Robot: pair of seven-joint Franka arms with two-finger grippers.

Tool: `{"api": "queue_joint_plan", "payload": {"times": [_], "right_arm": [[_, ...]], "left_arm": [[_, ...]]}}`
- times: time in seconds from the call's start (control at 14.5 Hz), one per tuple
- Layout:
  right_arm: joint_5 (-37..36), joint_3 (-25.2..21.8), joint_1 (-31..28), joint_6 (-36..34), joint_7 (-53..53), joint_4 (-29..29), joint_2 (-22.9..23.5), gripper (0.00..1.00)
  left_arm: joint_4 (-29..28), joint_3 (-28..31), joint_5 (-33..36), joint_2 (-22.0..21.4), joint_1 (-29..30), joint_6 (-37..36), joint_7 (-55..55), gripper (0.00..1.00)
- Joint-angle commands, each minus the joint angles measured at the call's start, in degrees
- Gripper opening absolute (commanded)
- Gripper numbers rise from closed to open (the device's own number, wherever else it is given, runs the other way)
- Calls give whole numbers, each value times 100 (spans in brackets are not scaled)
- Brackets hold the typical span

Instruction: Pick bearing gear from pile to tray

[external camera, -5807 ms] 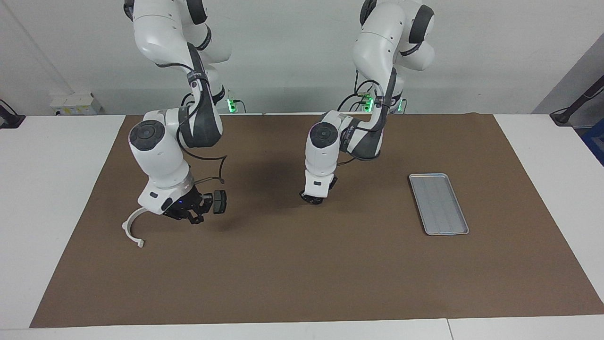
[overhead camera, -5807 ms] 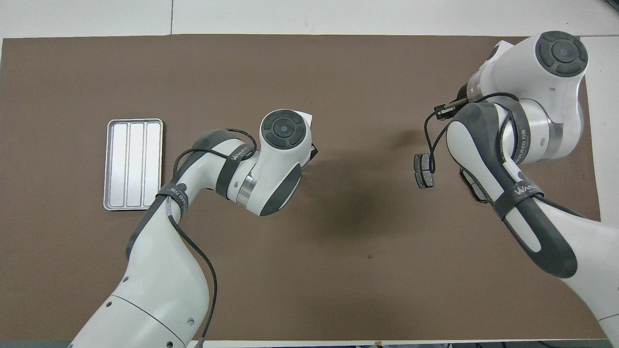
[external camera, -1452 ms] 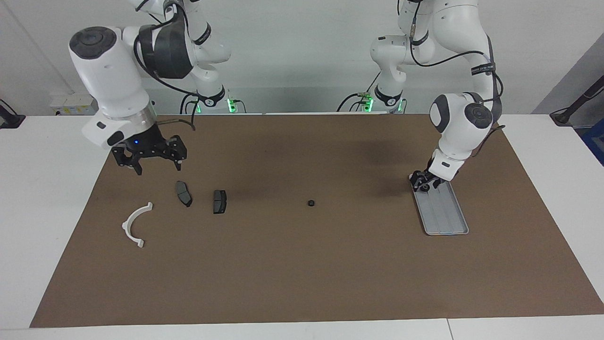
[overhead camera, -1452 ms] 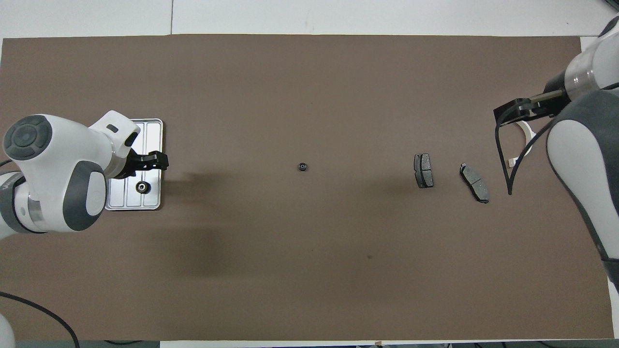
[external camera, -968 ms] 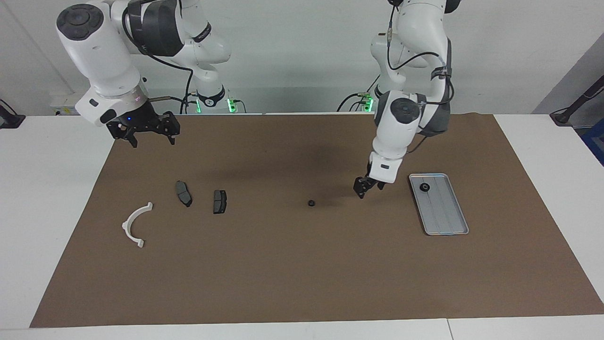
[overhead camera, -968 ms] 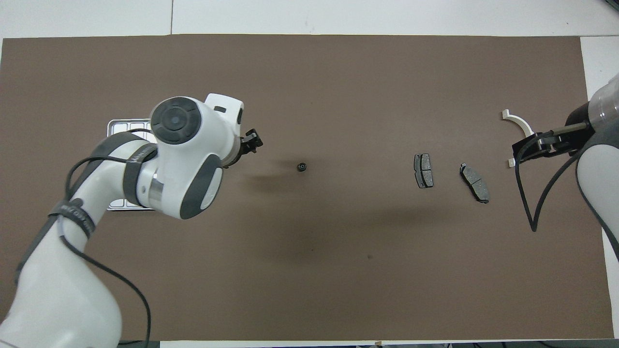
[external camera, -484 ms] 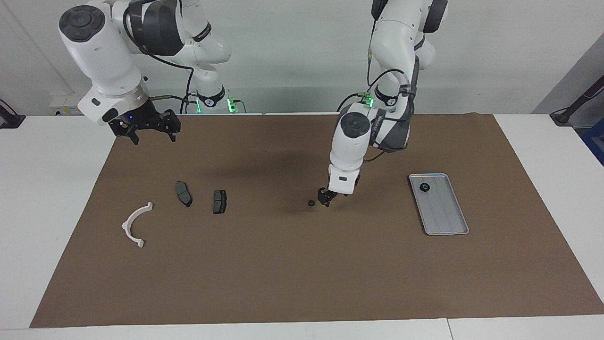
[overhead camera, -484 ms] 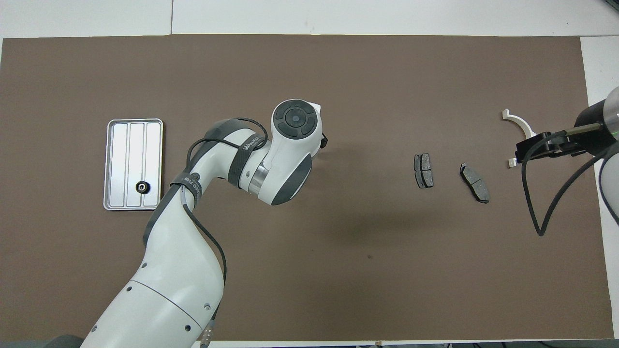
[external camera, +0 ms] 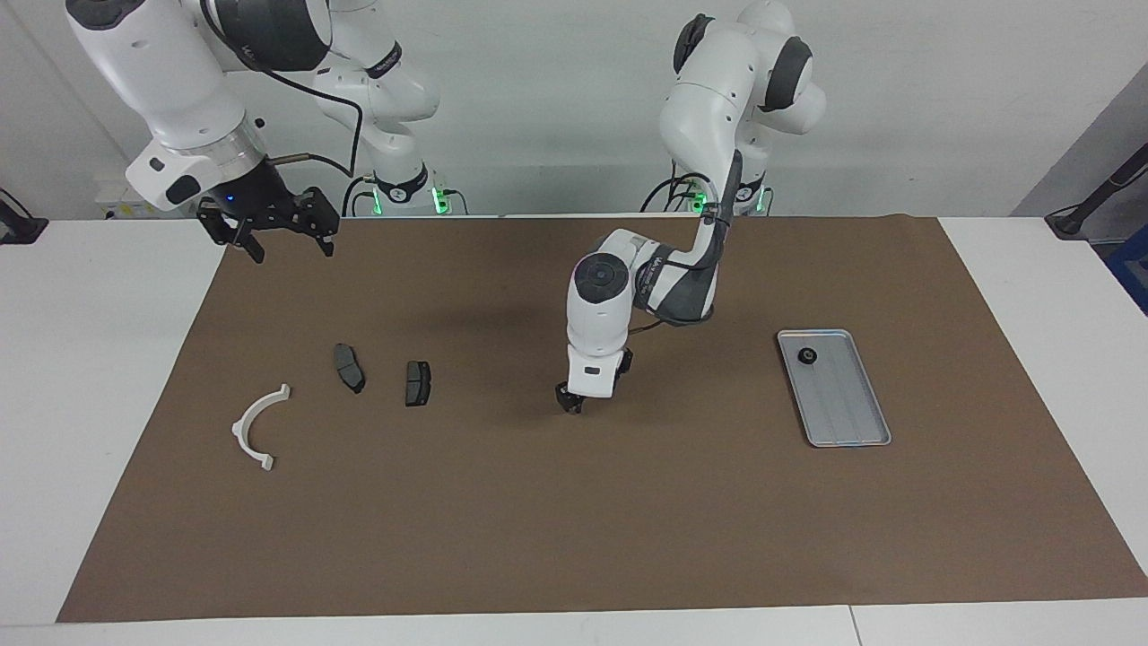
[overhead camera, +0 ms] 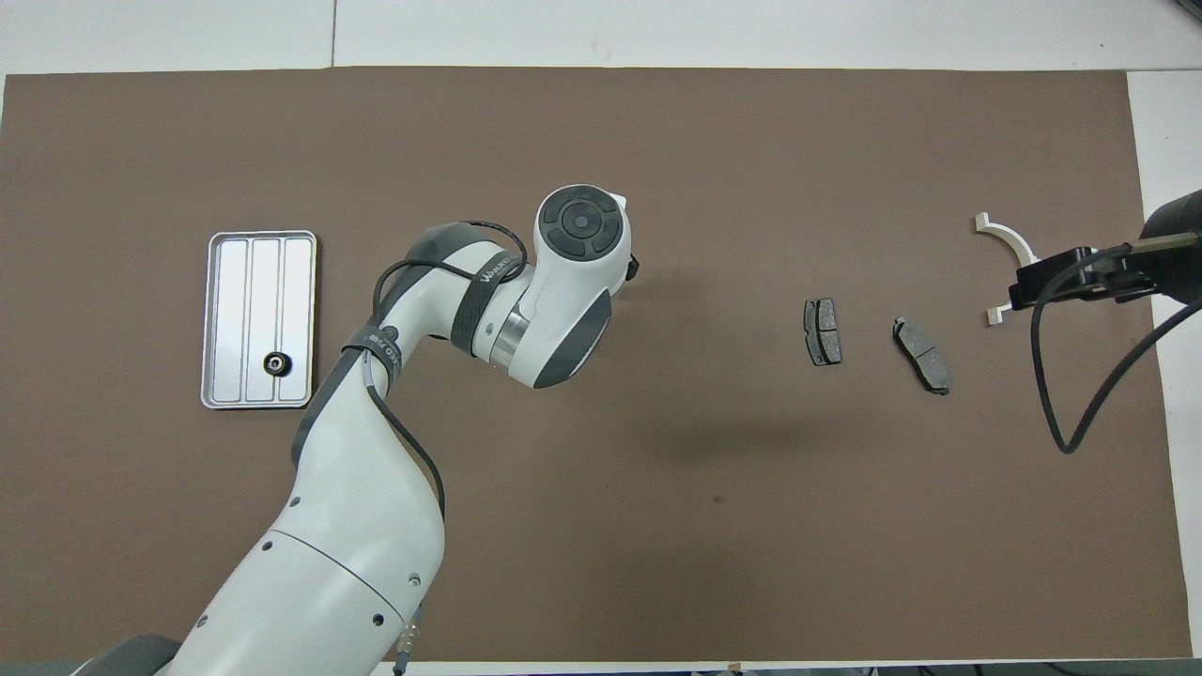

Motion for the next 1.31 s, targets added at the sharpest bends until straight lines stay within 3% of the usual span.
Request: {"api": "queue_joint_plan", "payload": {"times": [0.0,0.83,1.24], "right_arm": [[-165,69,-92,41,-77,0,-25,100],[-290,78,-65,23,-201,0,-51,100],[-290,70,-101,67,-219,-61,-60,100]], "left_arm": [[-34,93,27,-8,-101,-86,-79,78],[-237,75,-25,-114,-180,-183,-175,68],[-421,75,-17,-175,-206,-113,-202,35]]}}
